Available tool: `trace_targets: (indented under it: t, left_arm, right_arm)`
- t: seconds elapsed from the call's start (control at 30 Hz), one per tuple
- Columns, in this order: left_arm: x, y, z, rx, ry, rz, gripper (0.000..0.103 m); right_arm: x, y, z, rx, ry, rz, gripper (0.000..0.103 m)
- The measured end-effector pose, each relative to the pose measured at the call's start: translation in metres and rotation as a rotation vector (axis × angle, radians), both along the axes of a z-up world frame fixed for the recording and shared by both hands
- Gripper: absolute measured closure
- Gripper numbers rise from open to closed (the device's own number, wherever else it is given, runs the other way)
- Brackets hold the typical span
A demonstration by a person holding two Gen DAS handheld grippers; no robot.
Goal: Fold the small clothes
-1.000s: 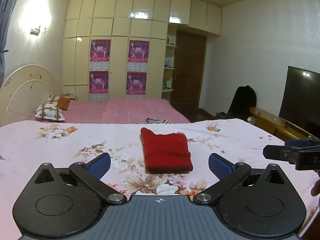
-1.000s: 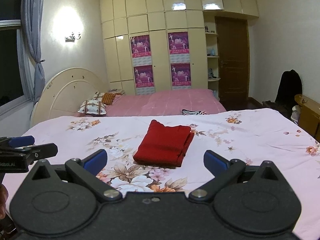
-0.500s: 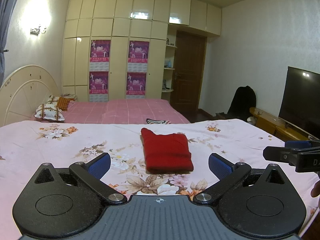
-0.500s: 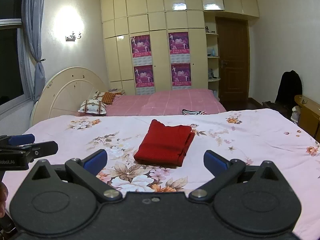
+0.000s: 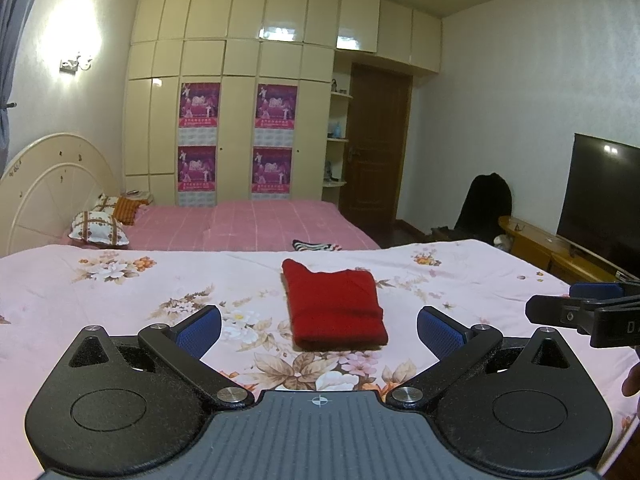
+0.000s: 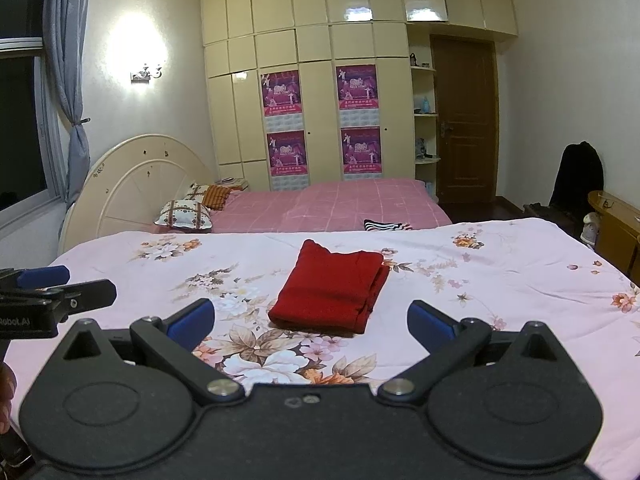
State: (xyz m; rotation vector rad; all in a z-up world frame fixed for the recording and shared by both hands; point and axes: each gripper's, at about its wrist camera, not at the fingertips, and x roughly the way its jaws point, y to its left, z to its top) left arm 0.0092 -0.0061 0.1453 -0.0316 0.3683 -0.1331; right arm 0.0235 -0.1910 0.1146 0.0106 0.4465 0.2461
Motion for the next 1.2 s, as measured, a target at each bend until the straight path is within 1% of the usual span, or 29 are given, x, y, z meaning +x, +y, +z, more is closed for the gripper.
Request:
trace_targets:
  t: [0.23, 0.7, 1.07, 1.2]
  left_arm:
    - [0.0026, 0.0027, 0.0004, -0.004, 0.006, -0.006, 0.000]
    - [0.0048, 0.0027, 0.0019, -0.009, -0.007, -0.011, 0.000]
    - [0.0035, 0.0020, 0.0031, 0.007, -0.031, -0.030, 0.000]
    - [0.0060, 0.0013, 0.0054, 0.006, -0.025, -0.038, 0.000]
  right_arm:
    - [-0.0001, -0.0002, -0.0003, 0.000, 0.000, 0.001, 0.001]
    - [0.0003, -0.0007, 0.0010, -0.002, 0.001, -0.004, 0.001]
    - [0.0037, 0.0015, 0.0021, 0.002, 0.000, -0.007, 0.001]
    - [0.0063, 0.0033, 0.0019, -0.002, 0.001, -0.005, 0.001]
